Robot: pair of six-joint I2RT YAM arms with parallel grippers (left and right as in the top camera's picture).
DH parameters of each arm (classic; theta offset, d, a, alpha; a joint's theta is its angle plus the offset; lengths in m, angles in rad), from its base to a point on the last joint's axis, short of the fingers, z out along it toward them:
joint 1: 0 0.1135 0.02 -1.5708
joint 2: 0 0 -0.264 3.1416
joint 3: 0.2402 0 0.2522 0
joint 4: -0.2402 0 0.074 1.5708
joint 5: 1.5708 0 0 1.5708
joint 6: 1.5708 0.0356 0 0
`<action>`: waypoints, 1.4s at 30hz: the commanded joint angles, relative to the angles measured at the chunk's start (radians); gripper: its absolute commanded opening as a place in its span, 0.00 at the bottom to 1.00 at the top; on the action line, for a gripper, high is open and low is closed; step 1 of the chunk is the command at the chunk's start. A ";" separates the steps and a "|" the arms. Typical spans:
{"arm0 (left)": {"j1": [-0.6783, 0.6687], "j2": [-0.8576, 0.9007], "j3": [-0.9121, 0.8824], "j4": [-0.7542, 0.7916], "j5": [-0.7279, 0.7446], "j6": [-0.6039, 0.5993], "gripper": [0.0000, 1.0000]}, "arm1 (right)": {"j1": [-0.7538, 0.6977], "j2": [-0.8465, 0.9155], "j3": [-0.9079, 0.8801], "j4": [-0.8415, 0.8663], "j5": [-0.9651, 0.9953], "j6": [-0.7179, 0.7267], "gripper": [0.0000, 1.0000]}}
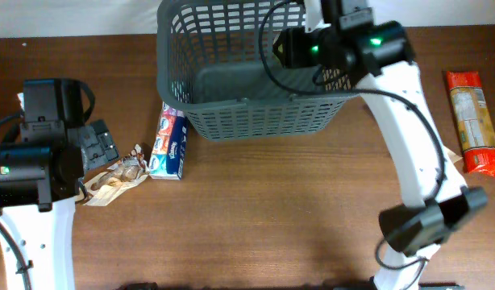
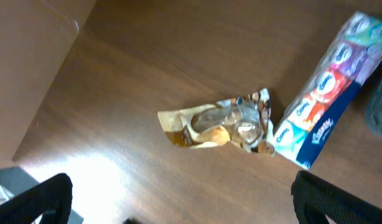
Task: Pack container
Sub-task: 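Carry the jar with the right gripper over the basket and lower it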
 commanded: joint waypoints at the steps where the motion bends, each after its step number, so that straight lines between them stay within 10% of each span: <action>1: 0.006 0.002 0.003 -0.013 0.004 0.005 0.99 | -0.008 0.000 0.015 0.018 0.111 0.012 0.04; 36: 0.006 0.002 0.003 -0.026 0.004 0.005 0.99 | -0.077 0.246 0.014 -0.203 0.156 0.061 0.04; 42: 0.006 0.002 0.003 -0.026 0.004 0.005 0.99 | -0.074 0.248 0.014 -0.202 0.149 0.061 0.28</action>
